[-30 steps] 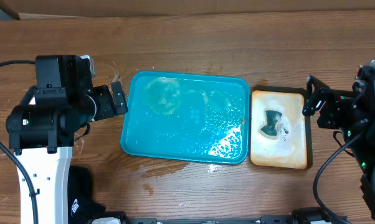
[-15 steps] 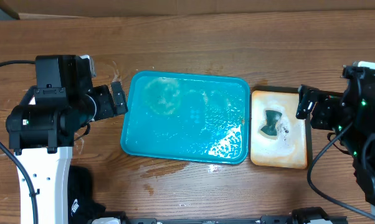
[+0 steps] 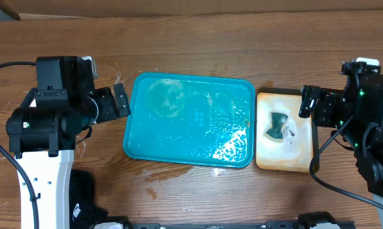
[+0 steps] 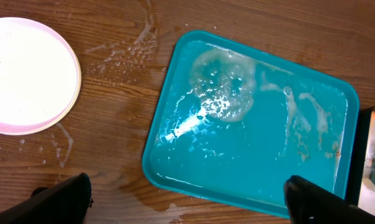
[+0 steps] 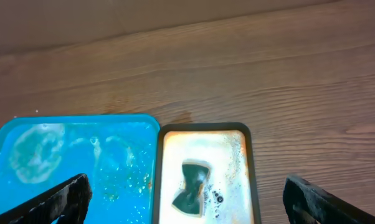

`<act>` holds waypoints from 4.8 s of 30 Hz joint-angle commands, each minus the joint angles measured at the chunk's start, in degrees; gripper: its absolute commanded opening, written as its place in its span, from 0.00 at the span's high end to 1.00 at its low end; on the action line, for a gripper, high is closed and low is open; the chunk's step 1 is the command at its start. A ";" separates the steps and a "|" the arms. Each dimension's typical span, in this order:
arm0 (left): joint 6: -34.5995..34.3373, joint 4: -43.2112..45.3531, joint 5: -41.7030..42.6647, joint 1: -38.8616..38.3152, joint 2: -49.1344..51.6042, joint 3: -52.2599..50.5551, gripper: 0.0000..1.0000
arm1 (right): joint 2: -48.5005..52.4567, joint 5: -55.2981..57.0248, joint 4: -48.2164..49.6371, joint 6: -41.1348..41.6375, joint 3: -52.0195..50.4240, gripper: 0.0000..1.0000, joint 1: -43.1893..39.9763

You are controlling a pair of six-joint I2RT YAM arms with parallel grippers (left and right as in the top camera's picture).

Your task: Clean dirty plates on tray and stack at the side

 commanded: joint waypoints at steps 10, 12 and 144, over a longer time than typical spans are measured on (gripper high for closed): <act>1.49 0.22 -0.39 -0.46 -0.90 1.14 0.00 | -0.90 0.87 1.20 -0.79 0.87 0.00 -0.11; 1.49 0.22 -0.39 -0.39 -0.85 1.14 0.00 | -0.90 0.87 1.42 -0.79 0.87 0.00 -0.11; 1.49 0.20 -0.39 -0.39 -0.85 1.14 0.00 | -56.24 -8.22 62.03 2.47 -79.28 0.00 -0.02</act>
